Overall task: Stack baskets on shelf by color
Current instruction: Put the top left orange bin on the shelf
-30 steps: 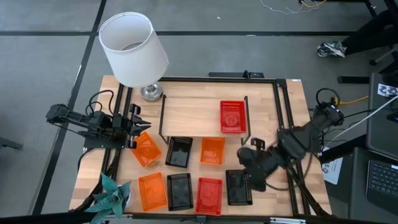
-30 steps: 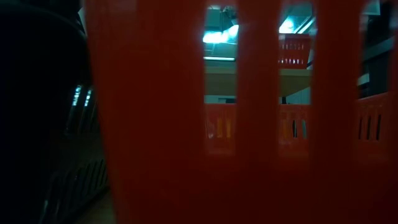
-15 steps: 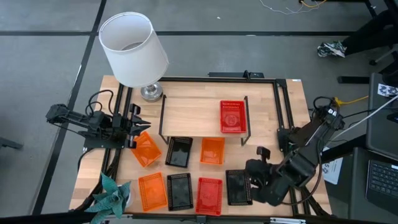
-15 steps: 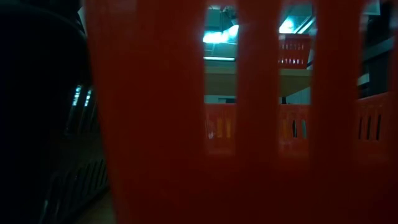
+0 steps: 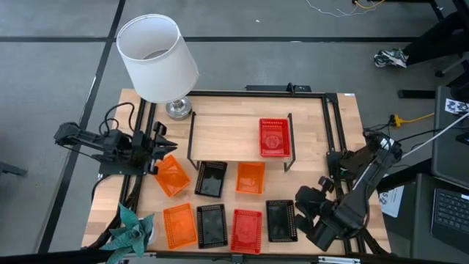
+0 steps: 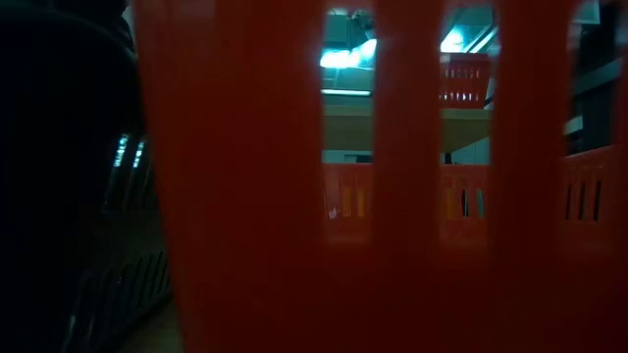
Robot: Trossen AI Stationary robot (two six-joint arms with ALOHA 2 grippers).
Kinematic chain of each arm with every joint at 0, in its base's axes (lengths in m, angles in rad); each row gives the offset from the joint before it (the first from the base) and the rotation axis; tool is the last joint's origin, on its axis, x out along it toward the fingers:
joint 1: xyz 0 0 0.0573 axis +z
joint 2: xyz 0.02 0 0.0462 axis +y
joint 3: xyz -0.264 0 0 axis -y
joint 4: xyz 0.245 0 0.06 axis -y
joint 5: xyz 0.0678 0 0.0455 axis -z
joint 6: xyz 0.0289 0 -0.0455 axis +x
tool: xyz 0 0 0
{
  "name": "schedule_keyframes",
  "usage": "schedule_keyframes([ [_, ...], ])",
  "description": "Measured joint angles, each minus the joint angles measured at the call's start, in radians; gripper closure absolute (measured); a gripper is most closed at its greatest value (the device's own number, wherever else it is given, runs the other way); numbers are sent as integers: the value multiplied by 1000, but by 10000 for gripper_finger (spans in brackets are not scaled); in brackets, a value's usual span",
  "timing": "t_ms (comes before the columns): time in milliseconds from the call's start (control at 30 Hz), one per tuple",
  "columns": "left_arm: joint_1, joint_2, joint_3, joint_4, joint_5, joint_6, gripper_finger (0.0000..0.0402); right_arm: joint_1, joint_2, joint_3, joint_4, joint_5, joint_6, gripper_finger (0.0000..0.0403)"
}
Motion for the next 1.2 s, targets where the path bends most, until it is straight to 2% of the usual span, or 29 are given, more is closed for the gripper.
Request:
schedule_keyframes([
  [100,0,58,116,-202,0,-100,363,4,-9,-119,-10,-85,86,317],
  [300,0,300,321,-491,-52,-204,363,5,-39,-362,-2,-377,352,317],
  [400,0,389,434,-631,-14,-290,363,4,-39,-455,35,-525,380,317],
  [467,-1,445,507,-745,38,-362,363,5,-40,-510,89,-584,385,317],
  [567,-17,539,603,-935,50,-449,363,5,-40,-576,177,-589,371,317],
  [733,-67,658,734,-1211,22,-588,363,4,-40,-657,311,-535,321,317],
  [967,-162,780,764,-1361,44,-866,363,4,-41,-700,348,-516,291,317],
  [1200,-211,836,764,-1471,189,-1168,362,4,-41,-704,360,-424,285,317],
])
